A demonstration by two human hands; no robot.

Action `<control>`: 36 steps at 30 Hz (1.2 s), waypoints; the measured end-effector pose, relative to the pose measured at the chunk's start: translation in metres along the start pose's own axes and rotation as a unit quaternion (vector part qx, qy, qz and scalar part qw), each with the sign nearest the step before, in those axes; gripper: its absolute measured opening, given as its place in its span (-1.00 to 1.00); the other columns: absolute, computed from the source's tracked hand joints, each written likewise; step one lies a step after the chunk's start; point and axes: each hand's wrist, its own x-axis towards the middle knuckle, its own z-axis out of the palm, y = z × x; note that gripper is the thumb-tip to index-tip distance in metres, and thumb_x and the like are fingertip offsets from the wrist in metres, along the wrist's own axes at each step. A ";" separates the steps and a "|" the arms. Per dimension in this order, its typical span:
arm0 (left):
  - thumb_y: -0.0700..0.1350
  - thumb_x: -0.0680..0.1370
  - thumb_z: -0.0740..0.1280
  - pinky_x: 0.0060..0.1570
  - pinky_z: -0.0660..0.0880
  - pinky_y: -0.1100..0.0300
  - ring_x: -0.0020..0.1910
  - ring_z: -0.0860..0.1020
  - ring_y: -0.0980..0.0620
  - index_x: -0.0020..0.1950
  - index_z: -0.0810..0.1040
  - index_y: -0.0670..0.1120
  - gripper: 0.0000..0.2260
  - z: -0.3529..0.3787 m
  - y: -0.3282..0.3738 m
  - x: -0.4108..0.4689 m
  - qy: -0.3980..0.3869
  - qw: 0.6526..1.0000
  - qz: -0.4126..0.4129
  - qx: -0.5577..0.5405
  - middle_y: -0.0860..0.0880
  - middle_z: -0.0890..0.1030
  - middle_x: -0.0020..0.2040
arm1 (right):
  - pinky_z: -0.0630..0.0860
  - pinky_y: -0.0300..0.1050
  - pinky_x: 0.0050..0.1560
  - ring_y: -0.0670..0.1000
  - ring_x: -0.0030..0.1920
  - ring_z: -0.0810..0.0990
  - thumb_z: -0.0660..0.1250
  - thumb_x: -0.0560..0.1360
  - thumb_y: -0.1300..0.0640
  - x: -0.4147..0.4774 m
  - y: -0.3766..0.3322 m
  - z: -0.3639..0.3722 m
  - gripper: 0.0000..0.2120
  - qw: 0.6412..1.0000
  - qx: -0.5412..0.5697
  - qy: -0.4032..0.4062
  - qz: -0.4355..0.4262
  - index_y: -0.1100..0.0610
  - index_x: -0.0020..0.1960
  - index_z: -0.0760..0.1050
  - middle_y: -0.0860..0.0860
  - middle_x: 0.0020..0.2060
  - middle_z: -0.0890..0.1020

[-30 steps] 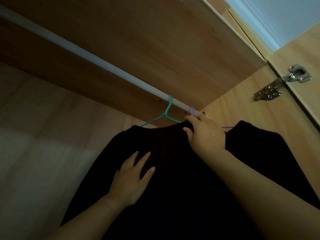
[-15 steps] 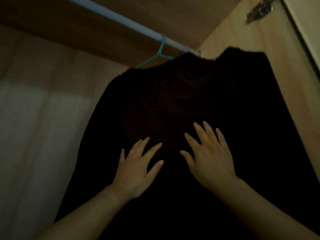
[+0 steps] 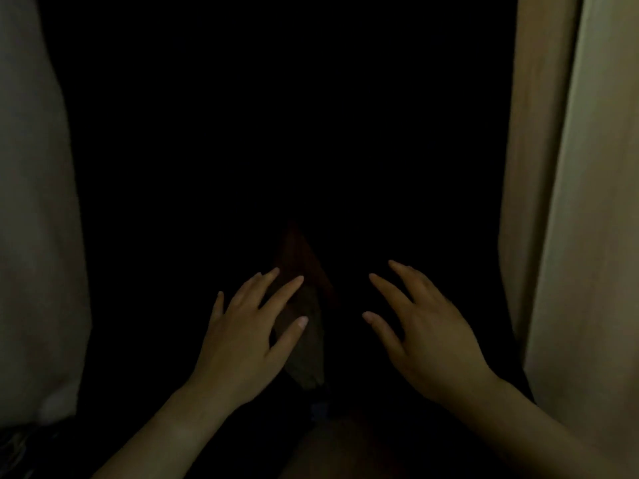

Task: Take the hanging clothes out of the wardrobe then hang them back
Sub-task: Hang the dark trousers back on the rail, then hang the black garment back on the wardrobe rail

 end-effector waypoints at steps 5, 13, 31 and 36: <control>0.43 0.44 -0.32 0.45 0.01 -0.14 0.50 0.09 0.10 0.47 0.11 0.30 -0.34 0.057 0.037 -0.088 -0.097 0.993 0.025 -0.061 0.15 0.18 0.50 | 0.38 0.14 0.30 0.10 0.41 0.32 -0.11 0.53 -0.28 -0.120 0.002 -0.002 -0.41 0.992 0.020 -0.097 0.084 -0.03 0.43 0.30 0.03 0.40 0.36; 0.28 0.56 -0.01 0.29 0.27 0.18 0.33 0.37 0.06 0.38 0.41 0.06 -0.48 0.129 0.124 -0.198 -0.209 0.944 0.149 -0.210 0.01 0.42 0.38 | 0.45 0.17 0.20 0.16 0.30 0.45 0.01 0.56 -0.21 -0.313 0.022 -0.031 -0.49 0.944 -0.020 -0.177 0.279 0.04 0.33 0.41 0.07 0.29 0.49; 0.22 0.50 0.07 0.18 0.42 -0.16 0.27 0.46 -0.09 0.36 0.42 0.04 -0.49 0.167 0.514 -0.384 -0.416 0.711 0.491 -0.283 -0.06 0.50 0.29 | 0.37 0.22 0.27 0.12 0.34 0.39 -0.02 0.53 -0.25 -0.649 0.078 -0.271 -0.45 0.732 -0.129 -0.046 0.667 0.05 0.32 0.43 0.04 0.31 0.47; 0.24 0.52 0.06 0.18 0.41 -0.20 0.28 0.46 -0.10 0.36 0.41 0.03 -0.50 0.143 0.671 -0.478 -0.432 0.621 0.565 -0.331 -0.07 0.50 0.29 | 0.41 0.25 0.22 0.16 0.26 0.47 0.04 0.52 -0.21 -0.744 0.110 -0.382 -0.49 0.662 -0.215 -0.006 0.718 0.09 0.25 0.48 0.08 0.22 0.53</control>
